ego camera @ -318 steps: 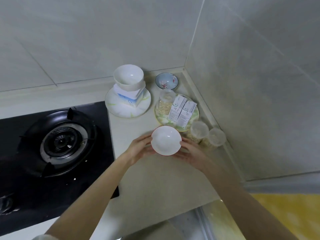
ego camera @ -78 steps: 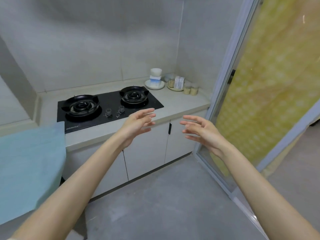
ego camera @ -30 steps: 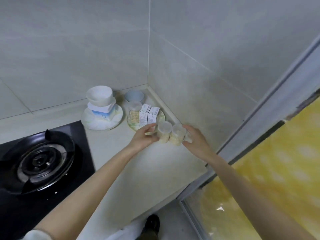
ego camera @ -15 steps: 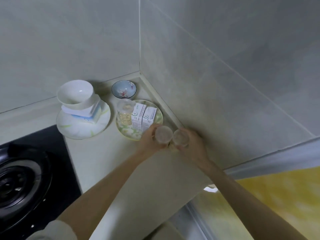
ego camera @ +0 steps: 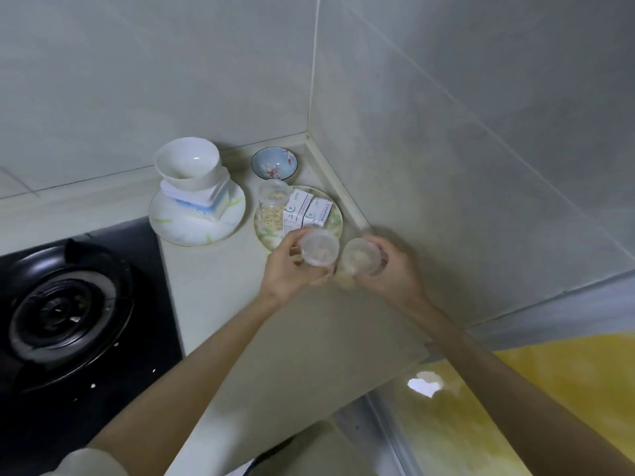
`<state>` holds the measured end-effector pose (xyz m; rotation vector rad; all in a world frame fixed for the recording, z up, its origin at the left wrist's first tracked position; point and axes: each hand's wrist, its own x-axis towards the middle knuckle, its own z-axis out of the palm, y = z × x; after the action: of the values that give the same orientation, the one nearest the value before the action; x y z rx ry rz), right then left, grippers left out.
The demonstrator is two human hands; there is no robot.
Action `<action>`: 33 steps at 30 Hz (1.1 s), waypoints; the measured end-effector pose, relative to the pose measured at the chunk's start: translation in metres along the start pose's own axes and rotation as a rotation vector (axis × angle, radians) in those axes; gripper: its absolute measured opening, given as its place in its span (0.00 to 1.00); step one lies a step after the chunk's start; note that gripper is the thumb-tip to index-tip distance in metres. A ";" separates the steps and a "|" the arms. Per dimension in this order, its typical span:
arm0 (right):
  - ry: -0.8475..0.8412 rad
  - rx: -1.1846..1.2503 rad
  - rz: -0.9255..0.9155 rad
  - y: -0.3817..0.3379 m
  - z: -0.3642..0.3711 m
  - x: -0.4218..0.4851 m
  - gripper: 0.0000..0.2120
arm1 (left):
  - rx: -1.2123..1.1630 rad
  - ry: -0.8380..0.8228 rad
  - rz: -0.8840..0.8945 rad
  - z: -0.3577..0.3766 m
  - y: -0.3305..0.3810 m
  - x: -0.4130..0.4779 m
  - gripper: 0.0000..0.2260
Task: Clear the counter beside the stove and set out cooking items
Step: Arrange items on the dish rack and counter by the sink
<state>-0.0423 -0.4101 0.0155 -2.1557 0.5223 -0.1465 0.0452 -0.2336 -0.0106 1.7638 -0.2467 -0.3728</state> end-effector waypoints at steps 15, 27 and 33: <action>-0.197 0.409 -0.389 -0.080 -0.021 -0.113 0.31 | 0.023 0.421 0.189 -0.056 0.065 -0.196 0.31; -0.649 0.422 -0.644 -0.158 0.036 -0.256 0.31 | 0.101 0.901 0.138 -0.107 0.072 -0.421 0.29; -0.906 0.420 -0.787 -0.201 0.094 -0.355 0.31 | 0.097 1.143 0.050 -0.137 0.056 -0.551 0.30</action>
<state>-0.2727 -0.0876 0.1483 -1.6612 -0.8116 0.2699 -0.4103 0.0772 0.1347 1.7949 0.5139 0.7061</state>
